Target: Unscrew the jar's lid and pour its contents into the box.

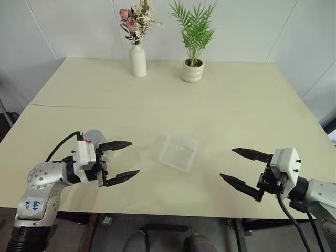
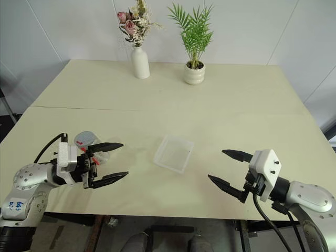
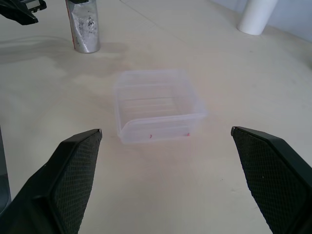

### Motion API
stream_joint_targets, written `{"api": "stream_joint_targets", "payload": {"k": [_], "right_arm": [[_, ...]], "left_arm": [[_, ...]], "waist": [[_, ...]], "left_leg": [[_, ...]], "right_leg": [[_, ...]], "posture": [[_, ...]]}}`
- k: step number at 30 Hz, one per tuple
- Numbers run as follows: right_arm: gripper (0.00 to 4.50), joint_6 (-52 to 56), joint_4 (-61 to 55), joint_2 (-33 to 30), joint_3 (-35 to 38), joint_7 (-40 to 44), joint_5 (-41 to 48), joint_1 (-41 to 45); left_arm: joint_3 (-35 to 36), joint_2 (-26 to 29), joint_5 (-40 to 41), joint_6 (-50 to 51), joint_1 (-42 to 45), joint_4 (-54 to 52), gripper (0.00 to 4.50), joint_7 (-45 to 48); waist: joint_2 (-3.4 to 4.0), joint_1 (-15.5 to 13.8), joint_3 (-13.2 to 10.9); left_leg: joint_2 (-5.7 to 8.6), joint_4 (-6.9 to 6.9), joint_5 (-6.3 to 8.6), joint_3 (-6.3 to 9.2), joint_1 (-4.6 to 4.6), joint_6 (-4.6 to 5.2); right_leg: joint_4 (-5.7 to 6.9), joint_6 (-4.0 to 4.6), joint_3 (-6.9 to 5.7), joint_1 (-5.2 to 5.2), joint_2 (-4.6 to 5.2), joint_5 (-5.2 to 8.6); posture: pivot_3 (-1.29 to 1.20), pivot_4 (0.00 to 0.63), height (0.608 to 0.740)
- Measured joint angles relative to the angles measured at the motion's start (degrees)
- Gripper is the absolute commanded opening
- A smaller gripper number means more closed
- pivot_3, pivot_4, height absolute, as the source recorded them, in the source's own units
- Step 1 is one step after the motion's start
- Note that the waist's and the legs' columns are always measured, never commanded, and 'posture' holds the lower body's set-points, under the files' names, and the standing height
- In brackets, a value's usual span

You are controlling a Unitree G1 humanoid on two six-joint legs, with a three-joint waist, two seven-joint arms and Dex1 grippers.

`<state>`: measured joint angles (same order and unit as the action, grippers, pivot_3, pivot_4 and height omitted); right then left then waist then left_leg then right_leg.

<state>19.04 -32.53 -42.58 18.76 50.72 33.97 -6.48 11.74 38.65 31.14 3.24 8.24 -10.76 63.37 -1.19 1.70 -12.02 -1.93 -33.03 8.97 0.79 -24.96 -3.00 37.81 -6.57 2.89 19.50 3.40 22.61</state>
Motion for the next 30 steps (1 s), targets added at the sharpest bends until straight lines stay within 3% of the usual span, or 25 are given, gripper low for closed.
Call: {"api": "stream_joint_targets", "payload": {"k": [10,19,26,30], "right_arm": [[4.5,-2.9,5.8,0.0,-2.7,3.0,-1.6,5.6],[4.5,-6.8,13.1,0.1,-9.6,12.0,-1.2,20.7],[4.5,-9.2,21.8,4.3,-15.7,17.8,-1.4,32.0],[4.5,-9.2,24.3,5.4,-18.0,19.9,-1.4,35.5]], "left_arm": [[0.0,-0.7,-0.3,-0.3,-2.2,-1.3,4.43,-2.4],[5.7,-4.8,-2.5,-2.6,-21.8,-13.7,4.43,-10.4],[12.3,-19.3,-5.6,-3.4,-35.7,-23.3,4.43,-26.9],[11.1,-27.5,-10.9,-5.6,-40.9,-27.1,4.43,-34.6]], "waist": [[0.0,0.1,0.0],[-0.12,0.4,-0.1],[-0.26,0.1,-0.1],[-0.29,-0.1,-0.1]], "left_leg": [[0.0,0.0,0.01,-0.04,0.01,0.01],[-0.11,-0.02,0.14,-0.36,0.17,0.12],[-0.12,-0.11,0.25,-0.48,0.16,0.23],[-0.04,-0.17,0.34,-0.52,0.09,0.27]], "right_leg": [[-0.01,-0.04,0.07,0.01,0.0,-0.02],[-0.09,-0.07,0.38,-0.03,0.02,-0.04],[-0.26,-0.11,0.48,-0.08,0.07,-0.07],[-0.38,-0.13,0.51,-0.08,0.06,-0.09]], "posture": [[0.0,0.15,0.74],[0.0,0.15,0.74],[0.0,0.15,0.74],[0.0,0.15,0.74]]}}
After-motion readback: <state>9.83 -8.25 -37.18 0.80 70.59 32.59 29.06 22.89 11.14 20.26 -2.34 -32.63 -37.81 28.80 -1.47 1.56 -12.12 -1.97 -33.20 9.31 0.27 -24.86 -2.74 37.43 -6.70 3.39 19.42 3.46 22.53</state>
